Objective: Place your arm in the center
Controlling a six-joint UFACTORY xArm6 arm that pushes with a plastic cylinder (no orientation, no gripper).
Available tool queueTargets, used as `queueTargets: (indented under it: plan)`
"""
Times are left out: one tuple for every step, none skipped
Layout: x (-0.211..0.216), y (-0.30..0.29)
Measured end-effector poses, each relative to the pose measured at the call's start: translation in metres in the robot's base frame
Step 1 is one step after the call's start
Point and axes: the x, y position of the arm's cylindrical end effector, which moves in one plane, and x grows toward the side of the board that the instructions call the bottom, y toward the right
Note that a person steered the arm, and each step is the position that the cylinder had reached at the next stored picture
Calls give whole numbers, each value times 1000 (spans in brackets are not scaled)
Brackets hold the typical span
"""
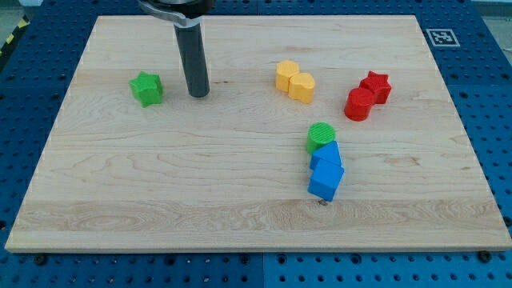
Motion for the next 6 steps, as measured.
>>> queueTargets:
  plan:
    - [0,0]
    - [0,13]
    - [0,26]
    - [7,34]
    - [16,46]
    - [17,50]
